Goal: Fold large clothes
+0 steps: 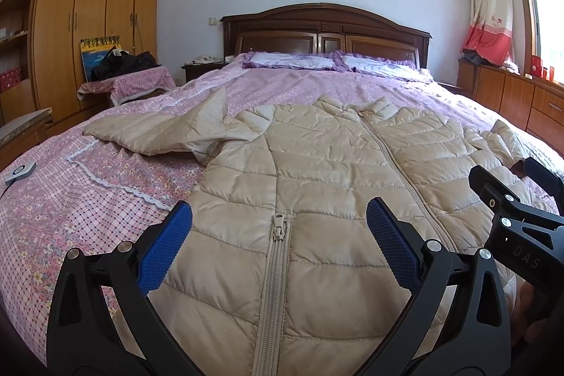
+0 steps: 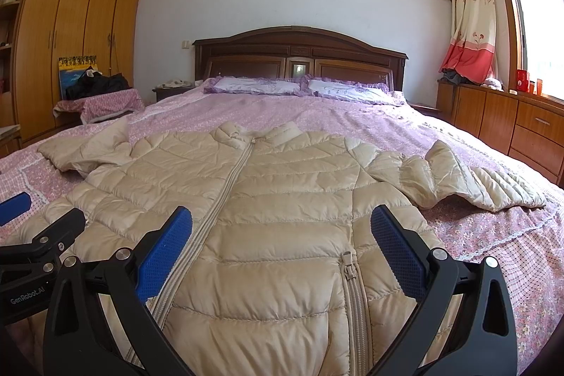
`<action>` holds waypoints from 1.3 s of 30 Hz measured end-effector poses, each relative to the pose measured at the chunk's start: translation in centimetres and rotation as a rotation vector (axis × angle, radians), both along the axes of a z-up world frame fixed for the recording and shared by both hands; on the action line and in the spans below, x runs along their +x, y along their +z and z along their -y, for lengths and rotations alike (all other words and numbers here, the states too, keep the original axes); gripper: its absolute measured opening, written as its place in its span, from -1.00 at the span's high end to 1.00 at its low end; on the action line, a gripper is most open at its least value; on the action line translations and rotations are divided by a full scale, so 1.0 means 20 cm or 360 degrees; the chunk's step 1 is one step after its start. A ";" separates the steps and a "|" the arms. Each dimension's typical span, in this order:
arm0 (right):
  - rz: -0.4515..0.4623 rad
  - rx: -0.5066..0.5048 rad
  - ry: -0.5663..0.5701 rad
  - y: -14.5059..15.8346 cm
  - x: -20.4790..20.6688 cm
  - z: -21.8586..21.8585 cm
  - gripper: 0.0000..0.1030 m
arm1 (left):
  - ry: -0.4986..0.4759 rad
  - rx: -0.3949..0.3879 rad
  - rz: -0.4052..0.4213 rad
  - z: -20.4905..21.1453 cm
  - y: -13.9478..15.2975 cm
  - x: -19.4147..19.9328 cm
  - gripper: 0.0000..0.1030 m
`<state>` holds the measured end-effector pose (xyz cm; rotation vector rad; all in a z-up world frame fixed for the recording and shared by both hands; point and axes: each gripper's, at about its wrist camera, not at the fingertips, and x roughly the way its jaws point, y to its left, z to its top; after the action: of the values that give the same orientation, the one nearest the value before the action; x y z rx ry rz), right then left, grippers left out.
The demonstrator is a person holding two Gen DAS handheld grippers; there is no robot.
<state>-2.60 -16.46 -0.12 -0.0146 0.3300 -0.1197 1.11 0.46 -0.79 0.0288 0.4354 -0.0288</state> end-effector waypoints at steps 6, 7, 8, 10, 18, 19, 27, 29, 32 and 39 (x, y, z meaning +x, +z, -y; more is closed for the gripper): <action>0.0000 -0.0001 -0.0001 0.00 0.00 0.00 -0.90 | -0.0002 -0.0001 -0.0002 0.00 0.00 0.00 -0.91; -0.0001 -0.0001 0.0000 0.00 0.00 0.00 -0.90 | -0.0001 -0.0001 -0.0001 0.00 0.00 0.00 -0.91; -0.0001 -0.0001 -0.0001 0.00 0.00 0.00 -0.90 | -0.0001 -0.0001 -0.0001 0.00 0.00 0.00 -0.91; -0.0001 -0.0001 0.0000 0.00 0.00 0.00 -0.90 | -0.0001 0.0000 -0.0001 0.00 0.00 0.00 -0.91; -0.0005 -0.0001 0.0001 0.00 0.00 0.00 -0.90 | -0.0001 -0.0001 -0.0003 0.00 0.00 0.00 -0.91; -0.0007 0.0000 0.0002 -0.01 0.00 0.00 -0.90 | -0.0001 -0.0001 -0.0002 0.00 0.00 0.00 -0.91; -0.0043 0.0022 0.0001 -0.03 0.02 0.00 -0.90 | -0.0244 -0.0507 -0.0196 -0.23 0.10 0.19 -0.91; -0.0062 0.0027 0.0004 -0.03 0.03 0.00 -0.90 | -0.0162 -0.0664 -0.0219 -0.39 0.16 0.29 -0.91; -0.0077 0.0033 0.0008 -0.03 0.02 0.00 -0.89 | -0.0034 -0.0813 -0.0215 -0.63 0.20 0.45 -0.91; -0.0114 0.0029 0.0005 -0.02 0.03 0.00 -0.89 | 0.0311 -0.1573 -0.0265 -1.32 -0.01 0.83 -0.91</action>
<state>-1.99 -16.44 -0.56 -0.0011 0.4025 -0.1131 17.62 26.85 -1.00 -0.9943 0.5505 -0.0516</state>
